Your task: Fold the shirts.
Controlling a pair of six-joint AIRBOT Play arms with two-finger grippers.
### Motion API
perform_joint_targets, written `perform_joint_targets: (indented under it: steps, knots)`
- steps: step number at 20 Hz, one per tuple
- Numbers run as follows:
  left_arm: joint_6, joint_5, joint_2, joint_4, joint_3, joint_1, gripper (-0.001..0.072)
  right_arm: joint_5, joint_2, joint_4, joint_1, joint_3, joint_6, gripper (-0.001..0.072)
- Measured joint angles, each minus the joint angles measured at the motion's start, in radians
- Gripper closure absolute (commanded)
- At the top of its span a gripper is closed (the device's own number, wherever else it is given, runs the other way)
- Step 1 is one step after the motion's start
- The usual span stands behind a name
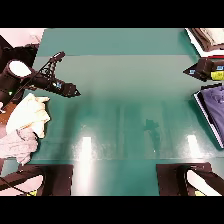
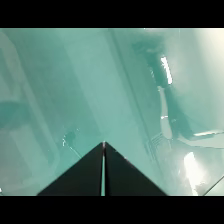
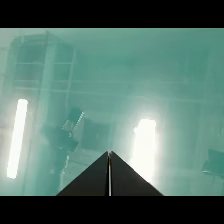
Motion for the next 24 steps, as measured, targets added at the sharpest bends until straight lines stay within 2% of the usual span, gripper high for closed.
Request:
perform_joint_targets:
  steps: [17,21,23,24]
  knots:
    - [-0.009,-0.015,0.000,-0.026,0.026,0.013,0.0685,0.098,0.000,0.001,0.000,0.000,0.000,0.0691]
    - [-0.074,-0.091,0.043,0.112,0.126,0.091,0.0665,0.129,0.000,0.001,0.000,0.000,0.000,0.0691]
    - [-0.103,-0.132,0.081,0.221,0.150,0.140,0.0057,0.138,0.000,0.000,0.000,0.000,0.000,0.0691]
    - [-0.122,-0.154,0.094,0.280,0.153,0.162,0.0041,0.142,0.000,0.000,0.001,0.000,0.000,0.0691]
